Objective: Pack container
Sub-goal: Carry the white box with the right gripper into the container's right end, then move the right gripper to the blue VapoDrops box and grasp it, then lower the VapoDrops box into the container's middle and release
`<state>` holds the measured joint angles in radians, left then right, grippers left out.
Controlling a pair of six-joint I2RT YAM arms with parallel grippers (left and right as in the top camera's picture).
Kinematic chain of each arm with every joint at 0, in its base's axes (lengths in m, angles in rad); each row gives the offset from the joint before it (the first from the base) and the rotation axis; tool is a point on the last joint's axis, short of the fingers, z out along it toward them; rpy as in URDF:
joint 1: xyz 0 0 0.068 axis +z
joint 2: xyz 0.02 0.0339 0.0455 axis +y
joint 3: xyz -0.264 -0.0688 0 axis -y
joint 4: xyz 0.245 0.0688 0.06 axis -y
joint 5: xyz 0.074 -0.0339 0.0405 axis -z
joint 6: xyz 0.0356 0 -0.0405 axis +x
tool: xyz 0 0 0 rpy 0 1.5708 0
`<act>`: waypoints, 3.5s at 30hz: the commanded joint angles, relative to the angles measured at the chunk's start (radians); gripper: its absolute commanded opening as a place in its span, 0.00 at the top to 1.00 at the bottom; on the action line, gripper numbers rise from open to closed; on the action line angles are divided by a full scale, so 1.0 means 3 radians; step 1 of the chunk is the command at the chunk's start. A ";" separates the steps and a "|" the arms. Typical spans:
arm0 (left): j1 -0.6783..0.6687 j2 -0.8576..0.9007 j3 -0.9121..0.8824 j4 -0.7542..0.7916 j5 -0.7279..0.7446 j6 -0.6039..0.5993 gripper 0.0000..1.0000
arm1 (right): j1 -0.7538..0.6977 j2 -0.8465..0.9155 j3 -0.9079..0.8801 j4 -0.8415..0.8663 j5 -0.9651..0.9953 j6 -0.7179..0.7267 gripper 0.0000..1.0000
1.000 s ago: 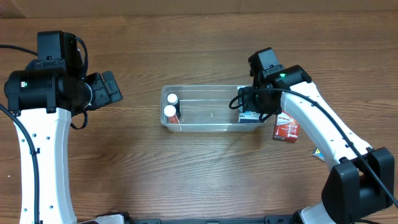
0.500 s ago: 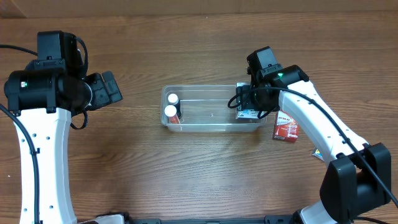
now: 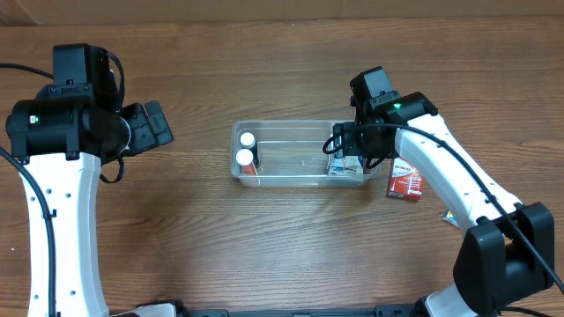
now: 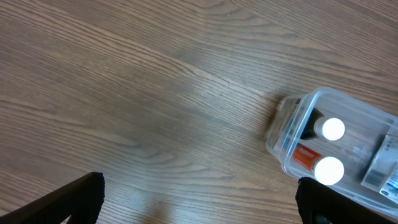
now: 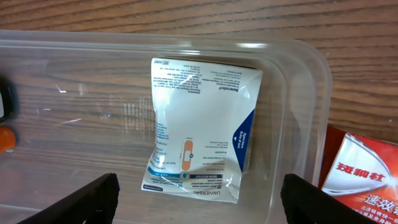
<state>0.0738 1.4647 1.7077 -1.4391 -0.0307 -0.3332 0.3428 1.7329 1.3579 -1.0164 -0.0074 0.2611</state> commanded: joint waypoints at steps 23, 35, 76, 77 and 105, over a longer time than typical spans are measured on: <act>-0.0001 0.0004 -0.0015 0.0024 -0.0081 0.0064 0.00 | -0.2749 -0.0816 -0.1094 0.0131 0.0100 0.0197 0.00; -0.0004 0.0004 -0.0015 0.0025 -0.0071 0.0062 0.00 | -0.2752 -0.0150 -0.1211 0.0429 0.0132 -0.0029 0.00; -0.0004 0.0004 -0.0015 -0.0001 -0.0072 0.0065 0.00 | -0.2749 -0.0070 -0.1330 0.0553 0.0005 -0.0164 0.08; -0.0004 0.0004 -0.0015 -0.0003 -0.0072 0.0064 0.00 | -0.2749 -0.0070 -0.1330 0.0552 0.0004 -0.0163 0.10; -0.0004 0.0004 -0.0015 -0.0005 -0.0083 0.0067 0.00 | -0.1901 -0.1024 0.0003 -0.0622 -0.0047 -0.0205 0.25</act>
<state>0.0738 1.4647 1.7061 -1.4433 -0.0422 -0.3332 -0.3325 1.5017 1.2385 -1.1519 -0.0055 0.2089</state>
